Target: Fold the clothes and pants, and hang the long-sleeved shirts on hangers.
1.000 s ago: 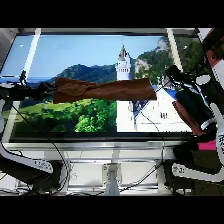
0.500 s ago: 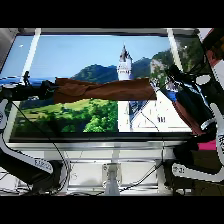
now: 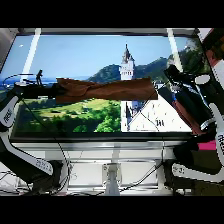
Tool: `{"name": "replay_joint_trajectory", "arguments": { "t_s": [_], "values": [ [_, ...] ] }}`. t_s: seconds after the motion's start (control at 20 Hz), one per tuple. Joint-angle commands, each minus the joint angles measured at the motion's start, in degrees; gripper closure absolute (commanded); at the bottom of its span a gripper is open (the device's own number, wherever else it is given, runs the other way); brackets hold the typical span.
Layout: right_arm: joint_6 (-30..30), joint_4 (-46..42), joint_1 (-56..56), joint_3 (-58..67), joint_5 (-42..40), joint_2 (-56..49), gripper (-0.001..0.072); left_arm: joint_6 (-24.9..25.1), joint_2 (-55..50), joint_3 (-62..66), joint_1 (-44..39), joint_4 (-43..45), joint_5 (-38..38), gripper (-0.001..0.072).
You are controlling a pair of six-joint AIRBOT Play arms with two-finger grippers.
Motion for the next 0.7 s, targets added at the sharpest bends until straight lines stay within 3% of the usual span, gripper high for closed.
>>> {"name": "replay_joint_trajectory", "arguments": {
  "t_s": [0.0, 0.25, 0.3, 0.35, 0.4, 0.55, 0.65],
  "values": [
    [0.0, 0.9, 1.4, 0.1, 0.7, 0.2, 0.0308, 1.2, 0.5, 2.2, -1.9, -1.9, 0.5, 0.0685],
    [-0.1, 0.9, 7.8, 4.4, 0.3, 0.3, 0.033, 1.2, 7.7, 5.7, -2.2, -1.9, -1.5, 0.0685],
    [-0.1, 0.9, 9.8, 4.9, -0.9, 0.3, 0.044, 0.6, 9.9, 5.8, -2.5, -1.9, -1.5, 0.0685],
    [-0.1, 0.8, 12.3, 5.0, -3.7, 0.3, 0.0625, -0.1, 11.8, 5.8, -2.7, -1.9, -1.5, 0.0686],
    [-0.1, 0.6, 14.8, 4.9, -6.5, 0.2, 0.0693, -0.6, 13.9, 5.8, -3.1, -1.9, -1.5, 0.0686],
    [0.3, 0.1, 22.9, 4.9, -14.7, -2.1, 0.0696, -1.1, 19.1, 5.8, -5.6, -1.9, -1.5, 0.0686],
    [5.8, 0.1, 27.7, 5.1, -15.6, -6.1, 0.0696, -3.5, 21.3, 5.8, -8.0, -1.9, -1.3, 0.0686]
  ]
}}
